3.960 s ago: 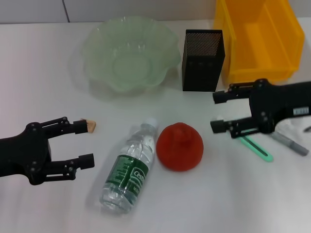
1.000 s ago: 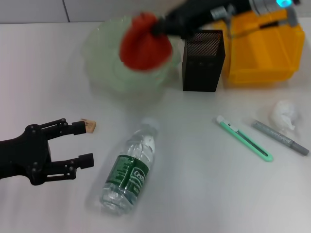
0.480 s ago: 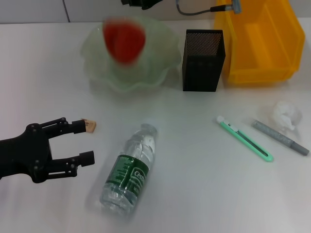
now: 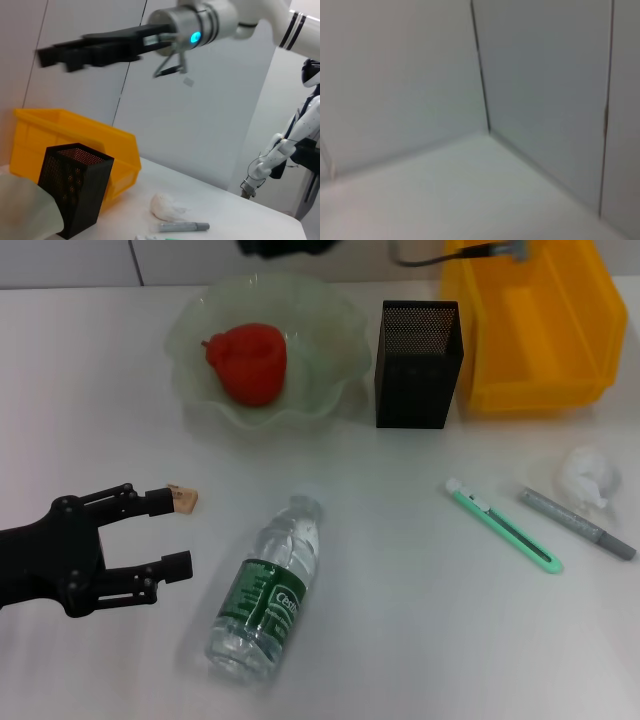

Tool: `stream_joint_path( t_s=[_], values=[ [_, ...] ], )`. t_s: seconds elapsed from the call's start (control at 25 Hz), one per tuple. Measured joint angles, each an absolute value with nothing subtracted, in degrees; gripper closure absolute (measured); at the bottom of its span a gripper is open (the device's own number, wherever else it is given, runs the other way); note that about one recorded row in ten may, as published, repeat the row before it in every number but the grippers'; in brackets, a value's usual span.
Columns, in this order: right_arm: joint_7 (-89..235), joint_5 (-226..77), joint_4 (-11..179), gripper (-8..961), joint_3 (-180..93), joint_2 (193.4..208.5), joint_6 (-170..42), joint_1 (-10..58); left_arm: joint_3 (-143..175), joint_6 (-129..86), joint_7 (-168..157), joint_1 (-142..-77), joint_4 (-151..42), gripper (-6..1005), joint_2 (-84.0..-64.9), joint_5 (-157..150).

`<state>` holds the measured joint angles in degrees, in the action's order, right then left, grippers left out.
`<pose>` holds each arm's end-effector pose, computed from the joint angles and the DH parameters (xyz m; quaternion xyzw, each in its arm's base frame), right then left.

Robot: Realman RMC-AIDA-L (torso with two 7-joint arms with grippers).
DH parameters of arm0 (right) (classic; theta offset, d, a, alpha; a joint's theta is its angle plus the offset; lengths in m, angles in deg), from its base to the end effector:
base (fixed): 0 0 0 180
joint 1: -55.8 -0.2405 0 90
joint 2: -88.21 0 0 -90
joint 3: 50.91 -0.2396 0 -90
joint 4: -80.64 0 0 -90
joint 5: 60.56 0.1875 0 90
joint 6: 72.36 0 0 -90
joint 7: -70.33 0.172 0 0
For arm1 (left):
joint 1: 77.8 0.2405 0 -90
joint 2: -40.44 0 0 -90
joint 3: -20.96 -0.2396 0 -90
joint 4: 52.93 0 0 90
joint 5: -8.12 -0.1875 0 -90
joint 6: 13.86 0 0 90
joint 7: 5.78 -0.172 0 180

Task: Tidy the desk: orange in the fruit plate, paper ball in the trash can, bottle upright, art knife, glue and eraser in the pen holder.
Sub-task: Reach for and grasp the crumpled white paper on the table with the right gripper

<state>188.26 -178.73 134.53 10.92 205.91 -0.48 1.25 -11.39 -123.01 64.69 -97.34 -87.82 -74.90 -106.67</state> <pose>0.0502 0.4145 -0.0160 -0.9644 0.1630 0.1461 0.1486 -0.2584 0.2348 0.0185 -0.9227 -0.2062 -0.3148 0.0834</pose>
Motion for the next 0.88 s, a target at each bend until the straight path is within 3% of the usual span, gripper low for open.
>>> stream_joint_path(
  t_s=[0.12, 0.36, 0.52, 0.88],
  values=[
    [195.67, -189.06, 145.99, 349, 10.49, 204.81, 10.97, 3.69, -11.39, -123.01, 64.70, -97.03, -87.82, 157, -74.73, -106.66],
    [201.15, -203.98, 163.00, 260, 8.79, 205.51, 28.08, 7.54, -11.48, -122.75, 64.76, -96.79, -87.82, 157, -74.71, -106.66],
    [202.01, -217.52, 167.61, 260, 9.34, 207.30, 31.78, 10.93, -11.76, -122.27, 64.79, -96.85, -87.82, 157, -74.82, -106.66],
    [202.00, -222.47, 162.83, 260, 9.77, 207.50, 27.08, 15.73, -12.00, -121.94, 65.50, -97.03, -87.75, 157, -74.93, -106.73]
  ],
)
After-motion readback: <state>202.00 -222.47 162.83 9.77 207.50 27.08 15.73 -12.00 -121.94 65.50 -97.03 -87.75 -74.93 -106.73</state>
